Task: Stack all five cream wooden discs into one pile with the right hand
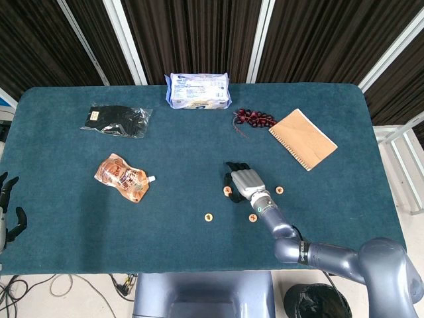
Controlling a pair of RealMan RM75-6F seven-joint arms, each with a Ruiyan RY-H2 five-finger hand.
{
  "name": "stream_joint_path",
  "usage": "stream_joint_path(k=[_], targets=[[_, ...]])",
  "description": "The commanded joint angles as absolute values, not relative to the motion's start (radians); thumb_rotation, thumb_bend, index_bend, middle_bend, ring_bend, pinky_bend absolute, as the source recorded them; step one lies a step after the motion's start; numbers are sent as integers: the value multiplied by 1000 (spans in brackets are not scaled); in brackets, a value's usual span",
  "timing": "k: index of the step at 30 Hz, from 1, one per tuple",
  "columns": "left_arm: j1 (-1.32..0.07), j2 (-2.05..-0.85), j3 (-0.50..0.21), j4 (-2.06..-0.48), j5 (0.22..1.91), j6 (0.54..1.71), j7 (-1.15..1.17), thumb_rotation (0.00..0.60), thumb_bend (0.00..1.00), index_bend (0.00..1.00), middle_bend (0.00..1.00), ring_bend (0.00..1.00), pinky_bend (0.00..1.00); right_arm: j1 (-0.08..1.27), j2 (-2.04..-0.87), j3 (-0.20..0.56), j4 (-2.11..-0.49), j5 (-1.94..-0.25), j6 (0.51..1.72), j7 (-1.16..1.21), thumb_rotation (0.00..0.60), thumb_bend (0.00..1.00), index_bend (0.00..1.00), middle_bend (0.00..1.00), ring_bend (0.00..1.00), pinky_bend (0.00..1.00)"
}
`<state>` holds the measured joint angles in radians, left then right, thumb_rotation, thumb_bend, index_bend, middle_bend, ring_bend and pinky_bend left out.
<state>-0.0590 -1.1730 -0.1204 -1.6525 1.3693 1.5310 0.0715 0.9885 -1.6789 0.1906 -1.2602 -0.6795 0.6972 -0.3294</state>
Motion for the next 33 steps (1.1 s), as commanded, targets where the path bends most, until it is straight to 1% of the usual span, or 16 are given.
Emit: stream_joint_path(k=[1, 33], targets=[[-59, -1173, -120, -1653, 1368, 1530, 72, 600, 624, 134, 0, 0, 0, 987, -1676, 189, -1262, -680, 696, -327, 600, 476, 401, 0, 0, 0], [-58, -1175, -121, -1654, 1366, 1531, 75, 600, 624, 134, 0, 0, 0, 982, -1651, 180, -1307, -693, 710, -316, 600, 475, 413, 0, 0, 0]])
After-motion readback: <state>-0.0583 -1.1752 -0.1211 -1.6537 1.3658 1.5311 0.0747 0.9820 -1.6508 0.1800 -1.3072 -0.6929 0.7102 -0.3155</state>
